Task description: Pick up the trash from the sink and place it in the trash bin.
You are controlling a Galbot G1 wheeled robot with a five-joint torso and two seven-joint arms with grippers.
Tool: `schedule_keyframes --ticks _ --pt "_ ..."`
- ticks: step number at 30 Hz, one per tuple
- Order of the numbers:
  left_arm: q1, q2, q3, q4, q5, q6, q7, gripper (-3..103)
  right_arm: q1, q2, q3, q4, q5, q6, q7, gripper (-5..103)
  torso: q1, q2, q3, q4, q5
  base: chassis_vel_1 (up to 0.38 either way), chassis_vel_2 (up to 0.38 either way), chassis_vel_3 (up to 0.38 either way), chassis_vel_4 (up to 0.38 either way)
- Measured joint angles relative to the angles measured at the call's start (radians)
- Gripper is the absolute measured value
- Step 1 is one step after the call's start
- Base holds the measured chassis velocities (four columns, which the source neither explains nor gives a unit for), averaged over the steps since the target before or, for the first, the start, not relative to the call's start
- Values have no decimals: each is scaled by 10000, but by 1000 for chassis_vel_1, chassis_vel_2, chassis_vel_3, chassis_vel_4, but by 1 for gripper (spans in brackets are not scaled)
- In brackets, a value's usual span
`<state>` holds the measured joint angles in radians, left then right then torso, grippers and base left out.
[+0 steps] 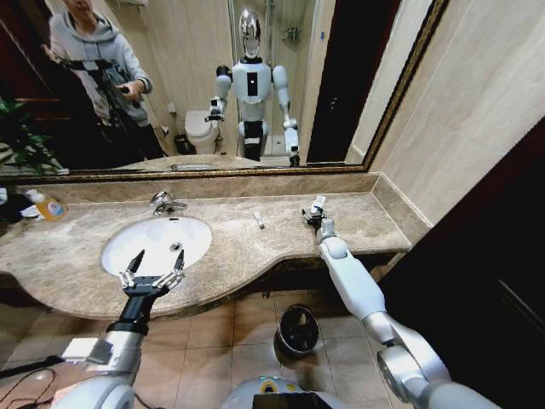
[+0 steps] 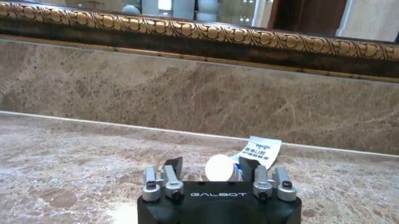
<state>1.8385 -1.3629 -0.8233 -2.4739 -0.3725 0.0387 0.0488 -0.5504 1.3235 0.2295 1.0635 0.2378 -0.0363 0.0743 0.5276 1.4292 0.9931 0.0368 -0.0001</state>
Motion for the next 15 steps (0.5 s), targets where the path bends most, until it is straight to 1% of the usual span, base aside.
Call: schedule_keyframes --ticks 2,3,4,5,6,9,11,12,14,15 --pt "0 0 0 0 0 0 0 100 -6 -2 1 1 0 3 10 61 0 0 0 0 0 0 0 0 0" --pt "0 0 0 0 0 0 0 100 -55 -19 1 26 0 4 27 54 0 0 0 0 0 0 0 0 0" --pt "0 0 0 0 0 0 0 100 -81 -28 5 55 0 4 30 54 0 0 0 0 1 0 0 0 0" --pt "0 0 0 0 0 0 0 100 -99 -38 8 78 4 5 35 50 0 0 0 0 0 0 0 0 0" --pt "0 0 0 0 0 0 0 100 -99 -38 8 78 4 5 35 50 0 0 0 0 0 0 0 0 0" --pt "0 0 0 0 0 0 0 100 -123 -74 11 139 28 3 49 37 0 0 0 -1 0 0 0 0 0" --pt "0 0 0 0 0 0 0 100 -123 -77 14 154 36 0 56 37 0 0 0 0 0 0 0 0 0" --pt "0 0 0 0 1 0 0 100 -123 -79 15 181 53 -6 70 31 0 0 0 0 0 0 0 0 0" --pt "0 -1 0 0 0 0 0 100 -124 -80 17 203 61 -13 79 31 0 0 0 0 1 0 0 0 0" --pt "0 0 0 0 0 0 0 100 -123 -83 18 226 65 -18 86 28 0 0 0 0 1 0 0 0 0"
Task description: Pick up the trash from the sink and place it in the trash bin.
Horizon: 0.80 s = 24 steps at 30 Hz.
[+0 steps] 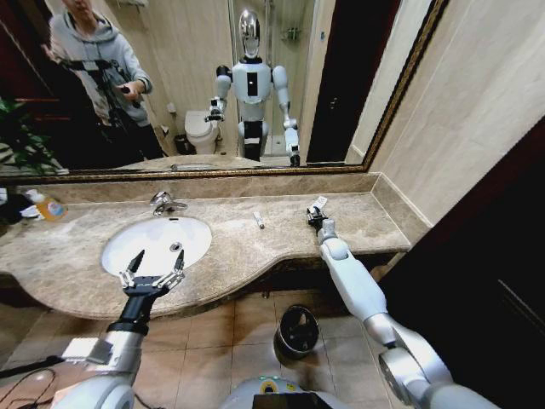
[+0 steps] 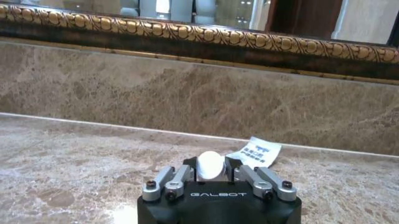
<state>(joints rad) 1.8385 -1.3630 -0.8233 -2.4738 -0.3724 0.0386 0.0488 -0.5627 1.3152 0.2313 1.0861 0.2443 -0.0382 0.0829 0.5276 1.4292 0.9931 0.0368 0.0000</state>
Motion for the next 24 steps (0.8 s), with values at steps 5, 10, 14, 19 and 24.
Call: schedule_keyframes --ticks 5,10,14,19,24 --pt "0 0 0 0 0 0 0 100 -110 -116 22 384 107 -84 58 25 0 0 0 1 0 0 0 0 0" --pt "0 0 0 0 0 1 0 100 -562 -475 65 1392 331 -250 150 25 0 0 -1 2 0 0 0 0 0" --pt "0 0 0 0 0 0 0 100 -1208 -947 175 2401 433 -170 213 25 0 0 -1 1 1 0 0 0 0" --pt "0 0 -1 0 0 0 -1 100 -3137 -1878 583 4714 955 -86 369 25 0 0 -1 0 2 0 0 0 0" --pt "0 0 0 -1 0 0 2 100 -5034 -2466 770 6974 1870 49 302 25 -2 0 -2 0 1 0 0 0 0"
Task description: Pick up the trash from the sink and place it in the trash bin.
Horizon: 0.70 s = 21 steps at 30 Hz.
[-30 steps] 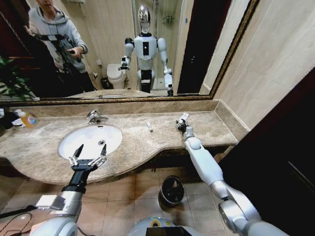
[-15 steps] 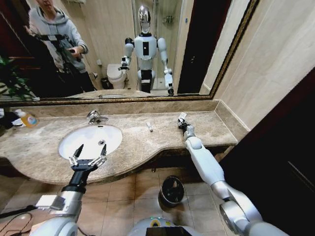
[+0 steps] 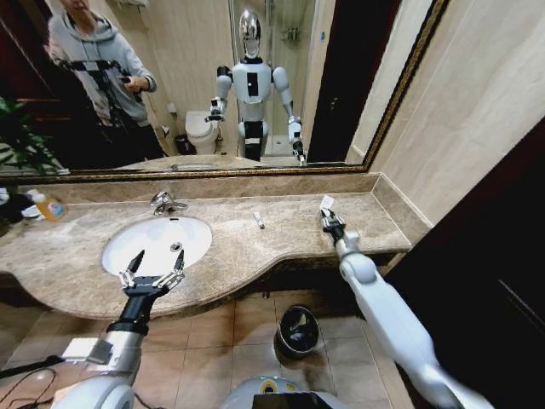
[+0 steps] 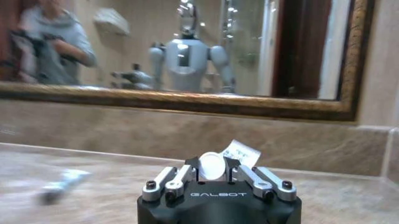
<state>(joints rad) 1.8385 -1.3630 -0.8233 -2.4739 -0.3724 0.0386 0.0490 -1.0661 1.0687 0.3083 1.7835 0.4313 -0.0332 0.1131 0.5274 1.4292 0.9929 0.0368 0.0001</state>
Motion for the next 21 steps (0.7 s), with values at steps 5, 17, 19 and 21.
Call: schedule_keyframes --ticks 5,17,19,21 --pt "0 0 0 0 0 0 -3 100 -2084 -218 410 1773 338 369 -86 25 0 0 0 4 1 0 0 0 0" --pt "-1 0 0 0 -1 0 -2 100 -7639 652 1094 3530 -1472 2075 -202 25 1 1 1 1 -3 0 0 0 0" --pt "0 1 0 1 0 0 -2 100 -7783 708 1005 3520 -1686 2138 -202 25 1 1 1 1 -2 0 0 0 0" --pt "0 0 0 0 0 0 -2 100 -7956 856 814 3194 -2310 2383 -248 25 1 1 1 1 -4 0 0 0 0"
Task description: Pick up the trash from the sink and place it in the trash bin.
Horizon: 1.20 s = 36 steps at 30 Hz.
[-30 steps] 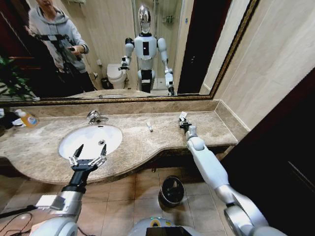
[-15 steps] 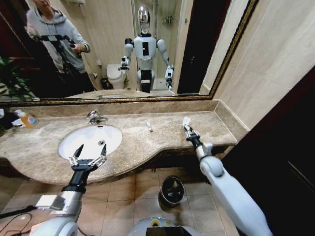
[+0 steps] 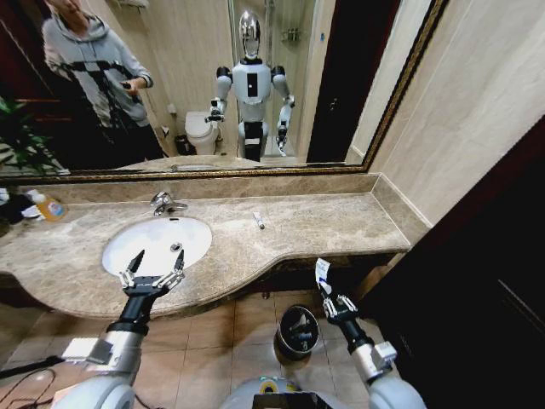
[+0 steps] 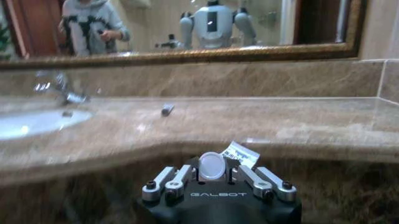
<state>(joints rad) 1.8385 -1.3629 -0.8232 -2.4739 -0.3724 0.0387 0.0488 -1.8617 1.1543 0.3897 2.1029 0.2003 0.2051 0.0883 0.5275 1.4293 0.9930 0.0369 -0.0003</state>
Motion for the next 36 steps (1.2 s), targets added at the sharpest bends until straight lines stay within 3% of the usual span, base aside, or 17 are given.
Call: schedule_keyframes --ticks 2,5,11,14,19,21,31,34,36 --pt "0 0 0 0 0 0 0 100 -42 128 -135 -424 -511 227 -74 25 0 0 0 -1 2 0 0 0 0" --pt "0 0 0 0 0 0 0 100 265 471 -511 -2389 -1501 598 -360 25 -1 -1 0 -1 4 0 0 0 0" --pt "0 0 0 0 0 0 0 100 1324 915 -807 -4722 -1758 290 -732 25 -1 -2 1 -2 3 0 0 0 0" --pt "0 0 -1 0 0 0 -1 100 2837 1548 -714 -7182 -2480 253 -974 25 1 -3 2 0 4 0 0 0 0" --pt "0 0 0 0 0 0 0 100 3706 1815 -753 -8535 -3079 64 -1324 25 2 -2 2 0 0 0 0 0 0" --pt "0 -1 0 0 0 0 0 100 4346 2116 -735 -9692 -3650 192 -1406 25 1 -2 2 0 2 0 0 0 0" --pt "0 0 0 0 0 0 0 100 5913 2886 -578 -12448 -4498 750 -1420 24 2 -3 2 -1 3 0 0 0 0" --pt "0 0 0 0 0 0 0 100 6174 2954 -568 -12805 -4560 844 -1428 27 2 -3 2 0 1 0 0 0 0" --pt "0 -1 0 0 0 0 0 100 6340 2991 -567 -12993 -4561 890 -1465 36 2 -3 2 0 2 0 0 0 0"
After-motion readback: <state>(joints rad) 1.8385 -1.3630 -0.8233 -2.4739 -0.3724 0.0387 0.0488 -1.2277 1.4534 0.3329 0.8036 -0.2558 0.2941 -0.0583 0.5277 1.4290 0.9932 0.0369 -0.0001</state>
